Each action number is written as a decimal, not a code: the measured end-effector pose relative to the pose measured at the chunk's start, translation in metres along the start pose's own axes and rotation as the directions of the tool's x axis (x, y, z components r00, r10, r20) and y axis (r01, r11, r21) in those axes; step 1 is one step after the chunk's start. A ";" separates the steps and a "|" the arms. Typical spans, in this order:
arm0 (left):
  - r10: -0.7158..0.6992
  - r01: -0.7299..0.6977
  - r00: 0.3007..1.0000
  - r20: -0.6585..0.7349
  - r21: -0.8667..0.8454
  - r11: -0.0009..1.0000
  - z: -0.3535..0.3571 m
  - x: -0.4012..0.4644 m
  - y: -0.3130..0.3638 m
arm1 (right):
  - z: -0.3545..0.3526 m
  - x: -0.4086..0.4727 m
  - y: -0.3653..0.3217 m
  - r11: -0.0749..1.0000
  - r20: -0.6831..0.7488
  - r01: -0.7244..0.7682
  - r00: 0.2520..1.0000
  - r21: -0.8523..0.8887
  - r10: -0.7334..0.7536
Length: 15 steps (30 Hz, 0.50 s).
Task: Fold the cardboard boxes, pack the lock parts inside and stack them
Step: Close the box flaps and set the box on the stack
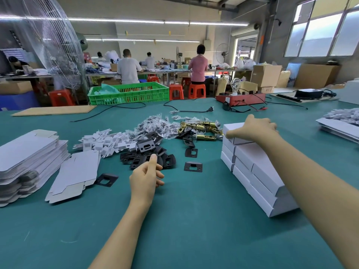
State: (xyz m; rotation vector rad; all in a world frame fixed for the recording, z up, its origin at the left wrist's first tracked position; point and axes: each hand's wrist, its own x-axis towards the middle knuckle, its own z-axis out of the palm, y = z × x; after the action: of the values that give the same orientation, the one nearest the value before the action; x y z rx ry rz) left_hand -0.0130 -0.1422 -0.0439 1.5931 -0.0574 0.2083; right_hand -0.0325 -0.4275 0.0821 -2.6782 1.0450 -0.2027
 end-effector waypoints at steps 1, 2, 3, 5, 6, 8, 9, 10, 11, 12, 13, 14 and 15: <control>-0.002 0.002 1.000 0.002 0.003 1.000 0.000 0.000 0.000 | 0.001 0.001 0.000 1.000 0.004 0.006 1.000 -0.012 -0.006; -0.005 0.005 1.000 0.002 0.004 1.000 0.000 0.000 -0.001 | 0.001 0.002 0.000 1.000 0.008 0.014 1.000 -0.025 -0.013; -0.006 0.006 1.000 0.003 0.006 1.000 0.000 0.000 -0.001 | 0.002 0.004 0.000 0.999 0.013 0.019 1.000 -0.035 -0.018; -0.001 0.000 1.000 0.017 0.020 1.000 0.000 0.000 -0.002 | 0.002 0.005 -0.001 0.998 0.022 0.020 1.000 -0.053 -0.019; 0.002 -0.003 1.000 0.025 0.033 0.999 0.001 0.000 -0.002 | 0.002 0.005 -0.001 0.998 0.025 0.018 1.000 -0.059 -0.017; 0.001 -0.003 0.999 0.040 0.049 0.999 0.001 -0.001 -0.002 | 0.002 0.006 0.000 0.998 0.026 0.011 1.000 -0.065 -0.010; -0.003 0.001 0.999 0.043 0.050 0.999 0.002 -0.001 -0.002 | 0.002 0.007 0.000 0.998 0.026 0.009 1.000 -0.067 -0.007; -0.008 0.006 0.999 0.043 0.048 0.999 0.002 -0.001 -0.001 | 0.002 0.007 0.001 0.998 0.030 0.008 1.000 -0.069 -0.006; -0.013 0.011 0.999 0.039 0.047 0.999 0.002 -0.001 -0.001 | 0.002 0.007 0.001 0.997 0.034 0.008 0.999 -0.071 -0.005; -0.017 0.015 0.999 0.036 0.046 0.999 0.001 -0.001 -0.001 | 0.002 0.008 0.001 0.997 0.039 0.007 0.999 -0.073 -0.004; -0.020 0.018 0.999 0.033 0.046 0.999 0.001 -0.001 -0.001 | 0.001 0.008 0.002 0.997 0.044 0.009 0.999 -0.079 -0.005; -0.021 0.019 0.999 0.032 0.047 0.999 0.001 -0.001 -0.001 | 0.001 0.008 0.002 0.996 0.050 0.014 0.999 -0.085 -0.010; -0.021 0.020 0.999 0.030 0.051 0.998 0.001 -0.001 -0.001 | 0.000 0.007 0.002 0.996 0.060 0.020 0.998 -0.089 -0.015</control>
State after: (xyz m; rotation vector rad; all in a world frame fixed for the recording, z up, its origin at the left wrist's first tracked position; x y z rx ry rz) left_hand -0.0134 -0.1432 -0.0447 1.6471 -0.0601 0.1701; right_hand -0.0285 -0.4335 0.0822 -2.7559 1.0363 -0.0814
